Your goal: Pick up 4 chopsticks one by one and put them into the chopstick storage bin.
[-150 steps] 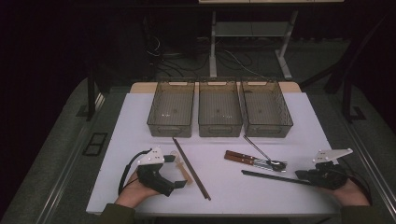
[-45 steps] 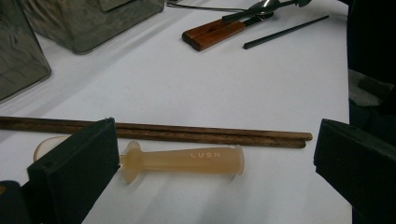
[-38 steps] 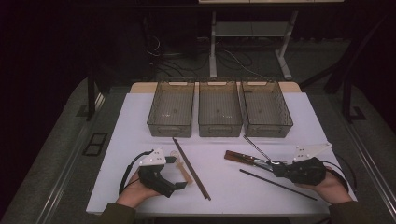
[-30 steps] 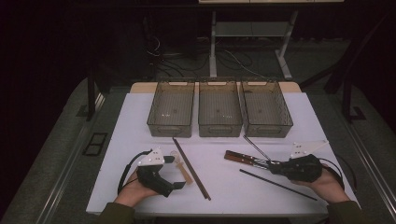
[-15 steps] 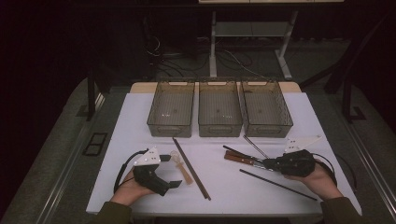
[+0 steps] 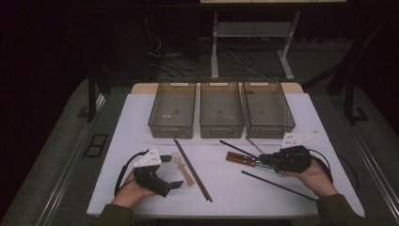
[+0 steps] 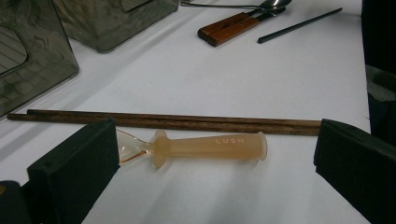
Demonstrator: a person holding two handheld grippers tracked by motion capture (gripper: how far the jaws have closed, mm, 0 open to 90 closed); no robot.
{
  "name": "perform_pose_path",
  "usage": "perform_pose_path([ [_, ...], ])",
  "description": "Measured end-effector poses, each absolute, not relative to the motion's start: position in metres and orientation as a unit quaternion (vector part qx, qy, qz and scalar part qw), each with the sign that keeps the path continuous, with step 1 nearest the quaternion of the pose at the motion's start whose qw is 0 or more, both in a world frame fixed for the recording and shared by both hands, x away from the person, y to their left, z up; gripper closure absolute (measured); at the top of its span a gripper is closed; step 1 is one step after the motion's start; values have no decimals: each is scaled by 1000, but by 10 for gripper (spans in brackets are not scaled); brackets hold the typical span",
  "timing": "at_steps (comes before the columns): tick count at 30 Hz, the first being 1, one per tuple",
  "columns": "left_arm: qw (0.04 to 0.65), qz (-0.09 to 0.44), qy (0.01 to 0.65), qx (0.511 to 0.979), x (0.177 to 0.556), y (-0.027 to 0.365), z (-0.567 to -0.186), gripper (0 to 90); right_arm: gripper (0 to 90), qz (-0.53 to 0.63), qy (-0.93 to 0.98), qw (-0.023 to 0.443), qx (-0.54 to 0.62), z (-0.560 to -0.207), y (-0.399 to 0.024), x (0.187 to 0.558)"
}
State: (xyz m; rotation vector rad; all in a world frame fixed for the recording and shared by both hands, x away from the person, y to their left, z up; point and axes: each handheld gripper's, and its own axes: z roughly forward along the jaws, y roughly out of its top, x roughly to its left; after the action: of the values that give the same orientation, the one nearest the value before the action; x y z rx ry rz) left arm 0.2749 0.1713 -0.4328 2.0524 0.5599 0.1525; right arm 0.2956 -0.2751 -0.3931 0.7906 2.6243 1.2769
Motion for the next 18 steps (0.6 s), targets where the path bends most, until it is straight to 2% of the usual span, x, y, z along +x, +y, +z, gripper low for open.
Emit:
perform_pose_path([
  [18, 485, 63, 233, 841, 273, 169, -433, 0, 859, 436, 854, 72, 274, -373, -247, 312],
])
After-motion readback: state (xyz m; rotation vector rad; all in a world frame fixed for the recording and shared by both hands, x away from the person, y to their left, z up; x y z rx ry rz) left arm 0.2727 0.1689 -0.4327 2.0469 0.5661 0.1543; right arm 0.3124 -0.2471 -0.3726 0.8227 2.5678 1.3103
